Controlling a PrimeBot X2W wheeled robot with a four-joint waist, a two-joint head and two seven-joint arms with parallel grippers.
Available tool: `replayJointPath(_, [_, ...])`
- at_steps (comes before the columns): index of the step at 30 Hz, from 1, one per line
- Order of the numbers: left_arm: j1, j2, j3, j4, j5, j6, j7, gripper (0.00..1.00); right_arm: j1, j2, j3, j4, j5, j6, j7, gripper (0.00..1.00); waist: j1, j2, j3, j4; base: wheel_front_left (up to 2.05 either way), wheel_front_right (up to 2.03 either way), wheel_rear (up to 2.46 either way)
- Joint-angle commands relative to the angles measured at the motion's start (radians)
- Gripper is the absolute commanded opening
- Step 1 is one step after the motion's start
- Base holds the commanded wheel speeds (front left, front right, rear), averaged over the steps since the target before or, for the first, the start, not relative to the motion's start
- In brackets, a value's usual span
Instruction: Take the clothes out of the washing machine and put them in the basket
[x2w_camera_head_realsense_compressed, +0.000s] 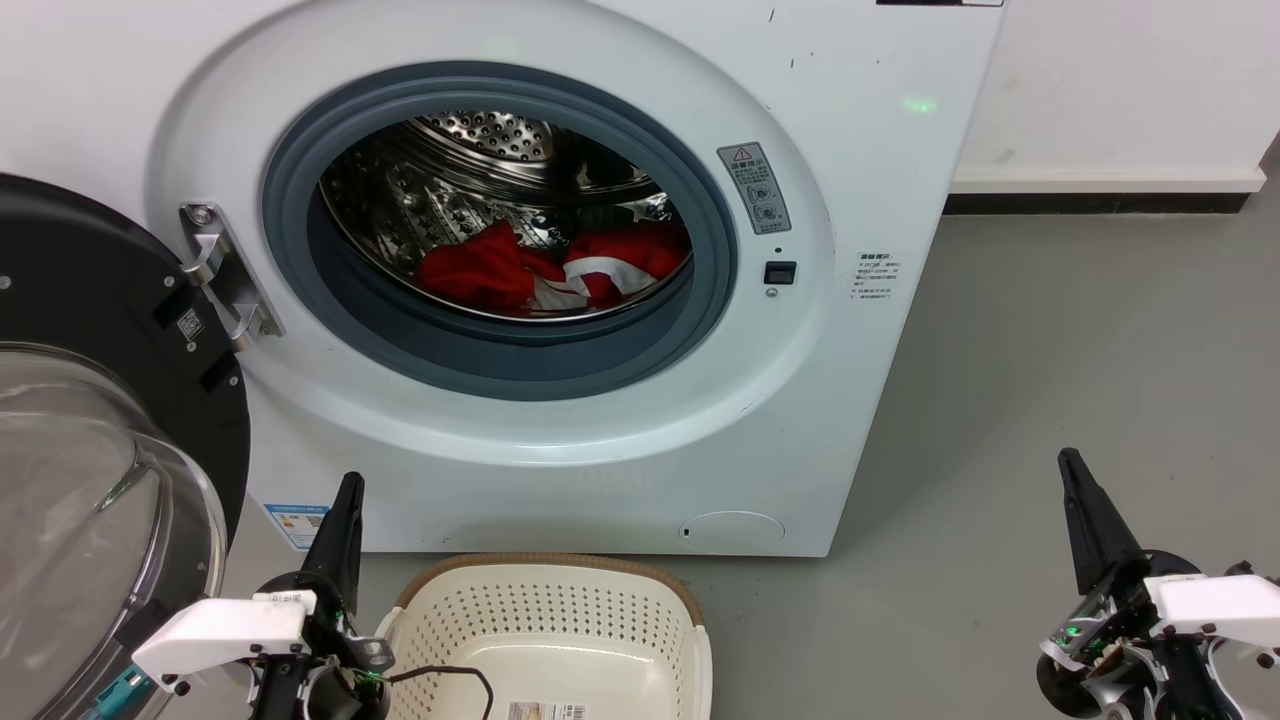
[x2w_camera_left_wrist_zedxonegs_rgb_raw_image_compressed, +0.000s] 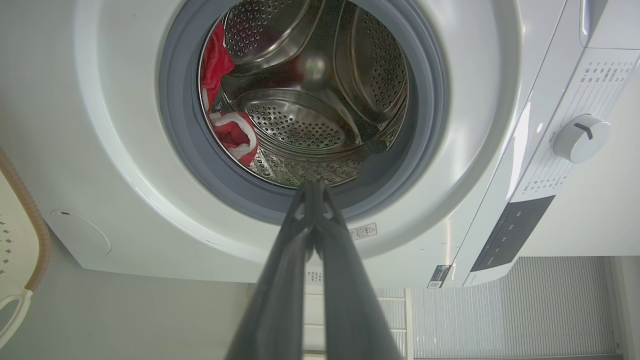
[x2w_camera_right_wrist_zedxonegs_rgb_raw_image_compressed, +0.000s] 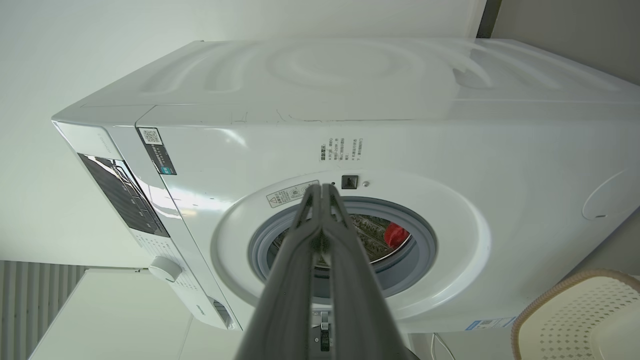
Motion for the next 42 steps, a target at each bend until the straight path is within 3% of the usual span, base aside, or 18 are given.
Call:
replayJointPath(1, [-0.006, -0.001, 0.003, 0.000, -0.002, -0.002, 0.002, 0.00, -0.012, 0.004, 0.001, 0.001, -0.004, 0.000, 0.000, 0.00, 0.0000, -0.0001, 0.000, 0.000, 0.00, 0.00, 0.00])
replayJointPath(31, [-0.006, -0.001, 0.003, 0.000, -0.002, -0.002, 0.002, 0.00, -0.012, 0.004, 0.001, 0.001, -0.004, 0.000, 0.000, 0.00, 0.0000, -0.0001, 0.000, 0.000, 0.00, 0.00, 0.00])
replayJointPath(32, [0.000, 0.000, 0.000, 0.000, 0.000, 0.000, 0.000, 1.00, 0.000, 0.000, 0.000, 0.000, 0.000, 0.000, 0.000, 1.00, 0.0000, -0.0001, 0.000, 0.000, 0.00, 0.00, 0.00])
replayJointPath(42, [0.030, -0.002, -0.009, 0.000, 0.031, 0.000, -0.035, 1.00, 0.033, 0.001, 0.001, 0.016, -0.044, 0.000, -0.034, 1.00, 0.0000, -0.0001, 0.001, 0.000, 0.00, 0.00, 0.00])
